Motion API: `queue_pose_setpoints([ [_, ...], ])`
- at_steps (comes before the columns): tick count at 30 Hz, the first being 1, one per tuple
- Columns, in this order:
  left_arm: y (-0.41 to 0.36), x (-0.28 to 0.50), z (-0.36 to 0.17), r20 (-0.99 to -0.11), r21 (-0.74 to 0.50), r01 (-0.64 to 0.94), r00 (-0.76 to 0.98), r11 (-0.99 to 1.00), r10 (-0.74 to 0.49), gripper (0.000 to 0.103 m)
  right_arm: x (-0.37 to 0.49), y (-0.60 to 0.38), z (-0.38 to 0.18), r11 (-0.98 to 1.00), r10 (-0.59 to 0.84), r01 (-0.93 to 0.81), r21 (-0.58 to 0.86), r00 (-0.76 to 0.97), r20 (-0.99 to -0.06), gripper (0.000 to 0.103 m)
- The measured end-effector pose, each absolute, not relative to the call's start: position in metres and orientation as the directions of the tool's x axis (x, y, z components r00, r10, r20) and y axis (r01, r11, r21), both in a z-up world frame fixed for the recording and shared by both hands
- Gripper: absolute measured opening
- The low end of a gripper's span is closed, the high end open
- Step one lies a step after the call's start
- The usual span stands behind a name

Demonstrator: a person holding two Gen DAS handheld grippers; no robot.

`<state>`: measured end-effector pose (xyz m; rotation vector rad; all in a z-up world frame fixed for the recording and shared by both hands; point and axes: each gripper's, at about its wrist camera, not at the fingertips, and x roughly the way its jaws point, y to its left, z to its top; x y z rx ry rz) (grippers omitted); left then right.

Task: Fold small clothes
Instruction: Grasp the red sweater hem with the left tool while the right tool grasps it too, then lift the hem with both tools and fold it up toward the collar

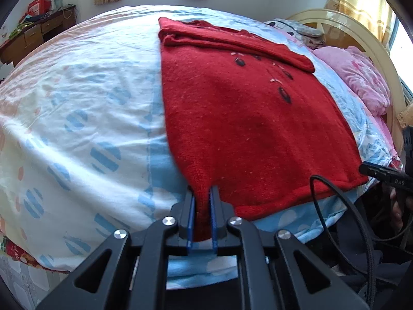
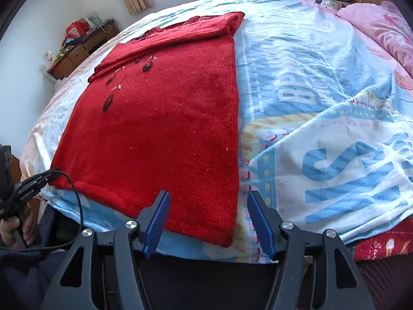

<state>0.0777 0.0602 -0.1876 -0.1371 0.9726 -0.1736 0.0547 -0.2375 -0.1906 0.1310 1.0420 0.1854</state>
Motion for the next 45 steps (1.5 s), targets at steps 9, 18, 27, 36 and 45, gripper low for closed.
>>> queue_pose_setpoints([
  [9,0.065,0.077,-0.184,-0.799,-0.238,0.101,0.545,0.966,-0.254,0.010,0.051,-0.242,-0.196,0.960,0.276,-0.102,0.260,0.483,-0.831,0.008],
  [18,0.085,0.069,-0.139,-0.674,-0.273,0.130,0.681,0.953,-0.286,0.010,0.031,-0.261,-0.144,0.950,0.279,-0.099,0.295,0.694,-0.664,0.007],
  [27,0.089,0.088,-0.127,-0.641,-0.352,0.153,0.680,0.924,-0.357,0.009,0.038,-0.253,-0.119,0.949,0.283,-0.131,0.288,0.758,-0.588,0.007],
  [36,0.100,0.098,-0.099,-0.574,-0.388,0.144,0.735,0.910,-0.361,0.009,0.050,-0.254,-0.081,0.940,0.289,-0.143,0.310,0.817,-0.499,0.007],
  [45,0.102,0.124,-0.085,-0.528,-0.378,0.145,0.777,0.914,-0.342,0.009,0.078,-0.254,-0.059,0.941,0.272,-0.143,0.305,0.857,-0.437,0.007],
])
